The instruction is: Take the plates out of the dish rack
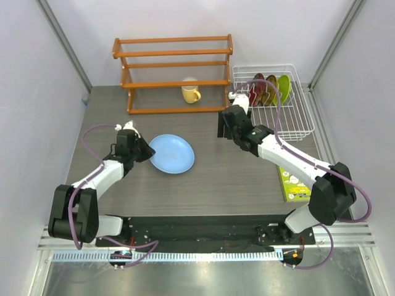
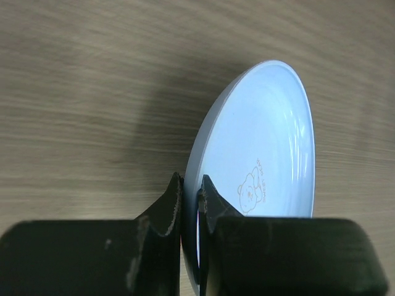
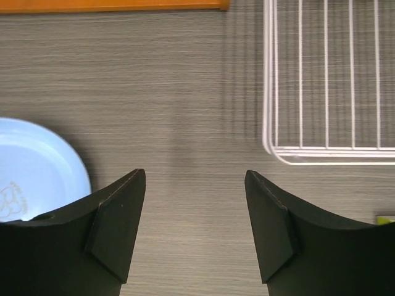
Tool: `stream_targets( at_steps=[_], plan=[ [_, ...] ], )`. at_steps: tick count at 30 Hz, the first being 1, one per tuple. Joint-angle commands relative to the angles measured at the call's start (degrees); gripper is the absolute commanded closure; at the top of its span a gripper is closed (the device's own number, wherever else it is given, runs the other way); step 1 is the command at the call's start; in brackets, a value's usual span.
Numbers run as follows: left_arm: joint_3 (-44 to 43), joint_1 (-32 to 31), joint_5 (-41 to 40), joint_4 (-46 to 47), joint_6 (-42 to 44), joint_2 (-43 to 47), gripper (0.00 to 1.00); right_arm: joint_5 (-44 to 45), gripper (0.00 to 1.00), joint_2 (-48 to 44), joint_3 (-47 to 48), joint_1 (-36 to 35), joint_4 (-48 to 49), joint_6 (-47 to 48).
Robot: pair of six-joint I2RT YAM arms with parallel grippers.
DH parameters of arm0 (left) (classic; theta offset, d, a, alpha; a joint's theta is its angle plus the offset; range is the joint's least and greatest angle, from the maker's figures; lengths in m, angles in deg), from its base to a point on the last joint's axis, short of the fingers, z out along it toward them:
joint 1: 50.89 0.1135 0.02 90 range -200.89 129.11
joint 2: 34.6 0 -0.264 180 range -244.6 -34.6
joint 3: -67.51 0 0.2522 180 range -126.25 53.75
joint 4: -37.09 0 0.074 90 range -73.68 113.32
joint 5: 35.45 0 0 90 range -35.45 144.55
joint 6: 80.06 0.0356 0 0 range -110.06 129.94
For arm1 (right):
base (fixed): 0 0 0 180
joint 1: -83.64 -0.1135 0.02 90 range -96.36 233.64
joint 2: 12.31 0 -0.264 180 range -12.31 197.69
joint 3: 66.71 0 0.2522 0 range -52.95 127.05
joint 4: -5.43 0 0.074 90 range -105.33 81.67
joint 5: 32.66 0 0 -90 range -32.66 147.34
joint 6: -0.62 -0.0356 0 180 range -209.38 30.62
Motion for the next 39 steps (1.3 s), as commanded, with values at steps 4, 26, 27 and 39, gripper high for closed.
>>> stream_targets(
  at_steps=[4, 26, 27, 39],
  plan=[
    [-2.90, -0.04, -5.97, -6.68, 3.99, -3.22, 0.62, 6.82, 0.25, -3.14, 0.35, 4.49, -0.03, 3.53],
    [-9.40, -0.12, -10.72, -11.43, 7.33, 8.64, 0.01, 8.59, 0.32, 38.86, 43.67, 25.76, 7.00, 24.45],
    [-9.67, -0.12, -10.54, -11.34, 7.51, 8.73, 0.01, 8.76, 0.32, 40.09, 44.73, 26.11, 7.09, 24.72],
    [-11.08, -0.04, -9.31, -9.85, 7.60, 4.69, 0.00, 4.99, 0.88, 49.07, 53.61, 27.00, 7.70, 27.62]
  ],
)
